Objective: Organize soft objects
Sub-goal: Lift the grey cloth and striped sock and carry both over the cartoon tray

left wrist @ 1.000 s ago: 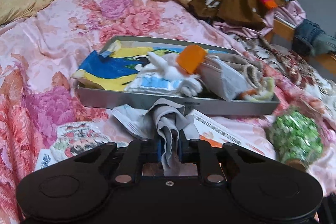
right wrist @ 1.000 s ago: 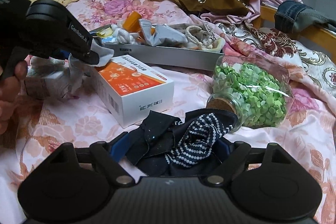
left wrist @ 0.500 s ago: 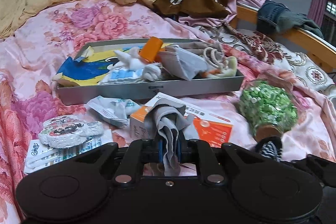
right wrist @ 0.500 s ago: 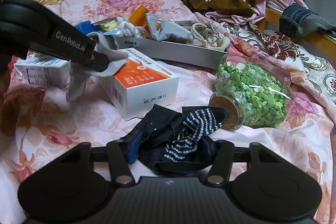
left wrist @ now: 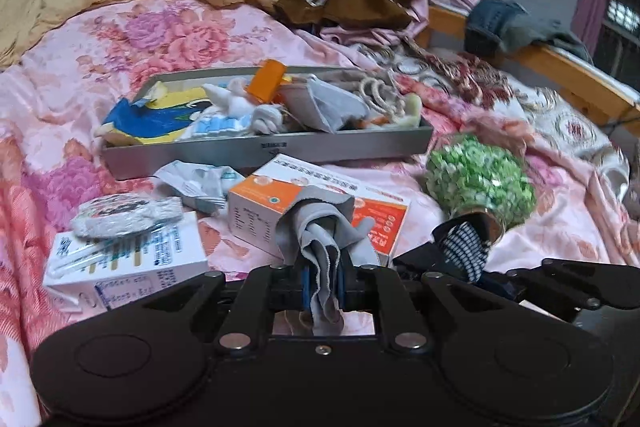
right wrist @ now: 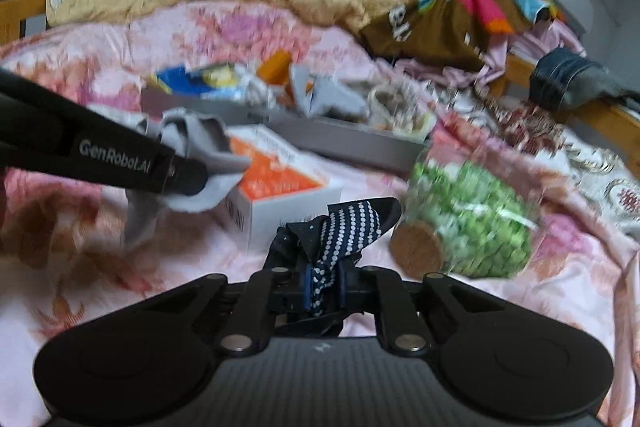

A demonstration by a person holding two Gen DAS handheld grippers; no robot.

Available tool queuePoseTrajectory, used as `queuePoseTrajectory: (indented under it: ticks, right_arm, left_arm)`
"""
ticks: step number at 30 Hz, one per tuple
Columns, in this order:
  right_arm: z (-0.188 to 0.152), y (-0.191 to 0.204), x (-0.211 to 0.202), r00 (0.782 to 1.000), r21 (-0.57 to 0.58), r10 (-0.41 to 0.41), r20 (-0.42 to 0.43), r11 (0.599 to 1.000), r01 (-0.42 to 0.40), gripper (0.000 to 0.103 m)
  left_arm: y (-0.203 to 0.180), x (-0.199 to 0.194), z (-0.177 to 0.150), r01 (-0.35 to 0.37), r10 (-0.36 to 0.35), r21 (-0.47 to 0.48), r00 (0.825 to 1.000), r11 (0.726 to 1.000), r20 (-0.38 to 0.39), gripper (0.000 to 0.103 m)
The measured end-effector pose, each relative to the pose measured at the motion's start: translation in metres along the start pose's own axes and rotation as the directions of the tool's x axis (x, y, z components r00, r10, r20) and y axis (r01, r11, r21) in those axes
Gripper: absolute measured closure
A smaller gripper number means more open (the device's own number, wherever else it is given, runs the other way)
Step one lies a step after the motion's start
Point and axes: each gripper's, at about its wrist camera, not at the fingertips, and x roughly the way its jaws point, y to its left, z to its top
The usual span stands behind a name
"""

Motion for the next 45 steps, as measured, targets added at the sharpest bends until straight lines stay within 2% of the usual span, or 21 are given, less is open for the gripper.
queuePoseTrajectory:
  ticks: [6, 11, 17, 22, 31, 35, 39, 43, 45]
  right_arm:
    - [0.007, -0.005, -0.010, 0.997, 0.033, 0.001, 0.079, 0.999, -0.003, 0.089]
    - [0.027, -0.020, -0.011, 0.987, 0.094, -0.006, 0.161, 0.995, -0.009, 0.089]
    - [0.065, -0.050, 0.029, 0.978, 0.163, -0.012, 0.210, 0.986, -0.023, 0.089]
    - [0.104, -0.075, 0.079, 0.970, 0.250, 0.026, 0.243, 0.964, -0.089, 0.089]
    - [0.139, -0.089, 0.142, 0.958, 0.283, 0.101, 0.269, 0.942, -0.179, 0.089]
    - [0.145, -0.090, 0.157, 0.955, 0.295, 0.131, 0.266, 0.932, -0.210, 0.088]
    - [0.149, -0.090, 0.169, 0.962, 0.295, 0.153, 0.226, 0.931, -0.217, 0.085]
    - [0.145, -0.089, 0.174, 0.970, 0.280, 0.165, 0.180, 0.936, -0.211, 0.076]
    - [0.142, -0.088, 0.174, 0.972, 0.275, 0.164, 0.171, 0.939, -0.207, 0.063]
  left_arm:
    - [0.010, -0.007, 0.010, -0.012, 0.013, -0.031, 0.999, 0.999, 0.037, 0.090]
    - [0.018, -0.003, 0.030, -0.015, 0.016, -0.017, 0.996, 1.000, 0.083, 0.089]
    - [0.024, 0.012, 0.077, -0.026, 0.023, 0.023, 0.991, 0.999, 0.134, 0.089]
    - [0.020, 0.034, 0.120, -0.037, 0.027, 0.054, 0.986, 0.998, 0.164, 0.089]
    - [0.023, 0.100, 0.187, -0.093, 0.091, 0.028, 0.993, 0.995, 0.080, 0.089]
    - [0.033, 0.120, 0.200, -0.117, 0.118, -0.024, 0.992, 0.993, 0.043, 0.089]
    - [0.033, 0.135, 0.201, -0.140, 0.140, -0.027, 0.990, 0.990, 0.004, 0.088]
    - [0.034, 0.148, 0.198, -0.150, 0.148, -0.038, 0.988, 0.988, -0.045, 0.087]
    - [0.034, 0.151, 0.196, -0.152, 0.150, -0.041, 0.987, 0.988, -0.056, 0.087]
